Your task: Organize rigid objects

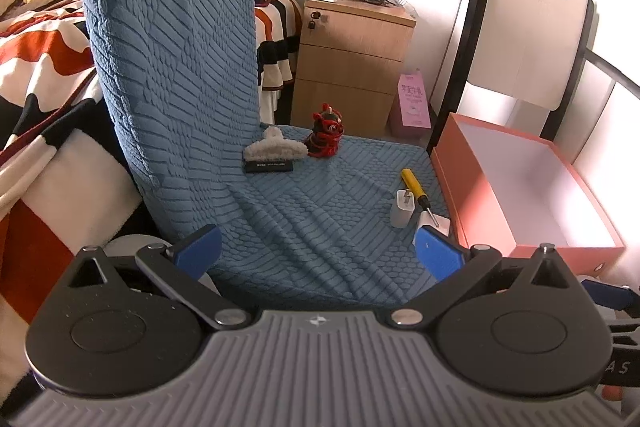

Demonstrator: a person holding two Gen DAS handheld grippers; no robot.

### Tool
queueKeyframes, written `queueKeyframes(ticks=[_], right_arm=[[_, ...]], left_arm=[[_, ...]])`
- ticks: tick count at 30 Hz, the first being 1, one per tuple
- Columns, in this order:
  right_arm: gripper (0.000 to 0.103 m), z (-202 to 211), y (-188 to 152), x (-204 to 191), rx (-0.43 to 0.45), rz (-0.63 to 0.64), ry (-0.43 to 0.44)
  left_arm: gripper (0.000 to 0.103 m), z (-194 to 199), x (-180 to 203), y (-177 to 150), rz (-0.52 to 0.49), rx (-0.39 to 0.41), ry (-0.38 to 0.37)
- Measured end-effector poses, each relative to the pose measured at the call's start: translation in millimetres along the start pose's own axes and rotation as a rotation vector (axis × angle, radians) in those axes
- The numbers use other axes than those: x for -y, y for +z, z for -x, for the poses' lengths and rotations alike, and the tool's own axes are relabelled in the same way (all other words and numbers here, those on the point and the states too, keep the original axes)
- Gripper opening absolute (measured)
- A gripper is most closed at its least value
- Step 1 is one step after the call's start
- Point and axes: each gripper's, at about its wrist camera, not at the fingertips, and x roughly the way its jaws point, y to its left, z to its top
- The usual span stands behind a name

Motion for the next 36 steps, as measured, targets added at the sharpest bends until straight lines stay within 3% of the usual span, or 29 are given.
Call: queueKeyframes(ticks=[12, 25, 28, 31, 36], right_arm=[[0.103, -4.0, -1.3, 2.7, -0.01, -0.017, 0.019], [0.103, -8.2, -1.6, 6.5, -0.004, -0.058, 0.112], [0.103, -7.3, -3.3, 7.1, 0.011, -0.077, 0.069], [0.103, -7.6, -3.1, 9.2, 0.018, -0.093, 0.078], [0.103, -18.6, -3.7, 9.6, -0.022, -0.084, 0.064]], left_arm=[[0.103, -2.1, 3.1, -1.9, -0.021, 0.013, 0.002], [0.103, -7.2, -4.5, -1.1, -0.015, 0.017, -0.02], [0.103, -9.8, -8.6, -0.8, -0.004, 0.015, -0.023], [0.103, -13.3, -10.1, -1.3, -0.001, 0.017, -0.013], [0.103, -24.3, -8.9, -0.5, -0.004, 0.027, 0.026]])
